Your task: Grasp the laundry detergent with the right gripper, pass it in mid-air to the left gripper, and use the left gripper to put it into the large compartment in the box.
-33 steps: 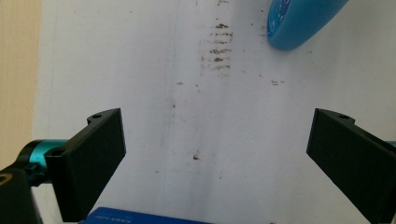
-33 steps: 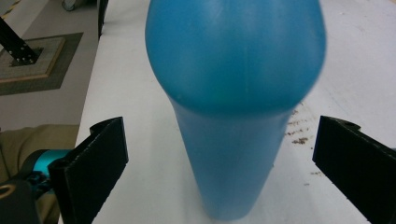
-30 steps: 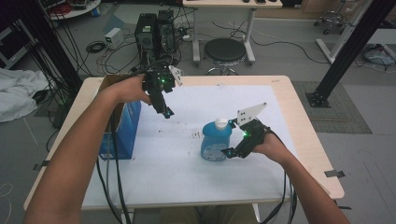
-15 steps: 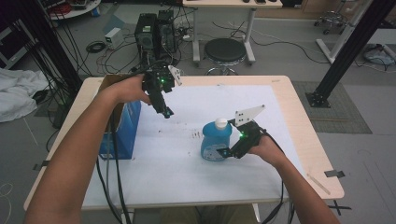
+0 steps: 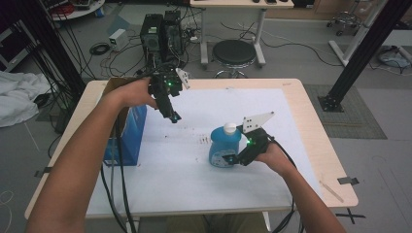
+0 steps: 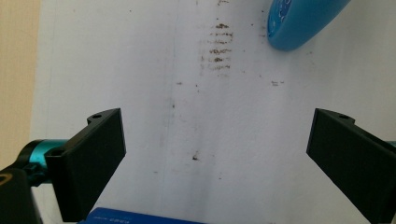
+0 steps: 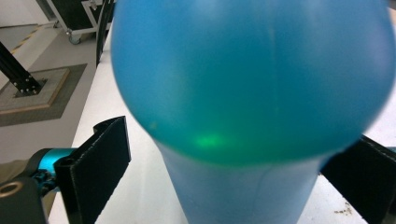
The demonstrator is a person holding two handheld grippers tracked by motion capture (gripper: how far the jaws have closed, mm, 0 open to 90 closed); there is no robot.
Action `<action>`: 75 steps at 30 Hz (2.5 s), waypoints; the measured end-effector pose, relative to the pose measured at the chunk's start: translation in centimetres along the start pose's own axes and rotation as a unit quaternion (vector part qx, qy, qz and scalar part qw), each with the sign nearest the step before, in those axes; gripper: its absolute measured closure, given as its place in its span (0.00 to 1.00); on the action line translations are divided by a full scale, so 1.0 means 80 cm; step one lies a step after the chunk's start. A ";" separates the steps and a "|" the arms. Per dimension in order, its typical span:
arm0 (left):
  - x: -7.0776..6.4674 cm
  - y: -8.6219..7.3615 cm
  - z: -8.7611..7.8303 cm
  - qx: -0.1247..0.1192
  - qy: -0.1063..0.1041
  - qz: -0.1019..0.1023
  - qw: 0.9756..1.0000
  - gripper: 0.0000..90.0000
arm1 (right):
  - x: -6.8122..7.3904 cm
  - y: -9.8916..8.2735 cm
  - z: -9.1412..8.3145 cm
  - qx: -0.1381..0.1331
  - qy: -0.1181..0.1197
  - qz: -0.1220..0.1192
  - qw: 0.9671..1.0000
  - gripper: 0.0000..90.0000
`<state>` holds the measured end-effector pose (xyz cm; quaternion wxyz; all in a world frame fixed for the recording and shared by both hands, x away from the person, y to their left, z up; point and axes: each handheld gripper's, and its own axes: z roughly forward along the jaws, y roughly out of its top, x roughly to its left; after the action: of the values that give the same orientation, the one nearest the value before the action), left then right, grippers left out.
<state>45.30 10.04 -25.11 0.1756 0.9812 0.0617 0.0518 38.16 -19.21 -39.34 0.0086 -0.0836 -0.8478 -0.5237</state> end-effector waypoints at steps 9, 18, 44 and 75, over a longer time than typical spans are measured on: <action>0.000 0.000 0.000 0.001 0.000 0.000 1.000 0.05 | -0.003 -0.002 -0.001 -0.013 0.008 0.000 1.000 0.16; 0.000 0.000 0.001 0.002 -0.001 0.003 1.000 0.05 | -0.004 -0.003 0.001 -0.019 0.007 0.002 1.000 0.19; 0.001 -0.001 0.003 0.001 -0.002 0.003 1.000 0.05 | -0.007 -0.006 0.002 -0.036 0.012 -0.013 0.999 0.44; -0.038 0.020 -0.017 -0.016 -0.001 0.020 1.000 0.05 | 0.015 0.028 -0.039 -0.031 -0.025 -0.040 0.998 0.49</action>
<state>42.30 8.57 -23.50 0.1901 0.9793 0.0412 0.0551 37.06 -20.85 -35.78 -0.0364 -0.0632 -0.8338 -0.5473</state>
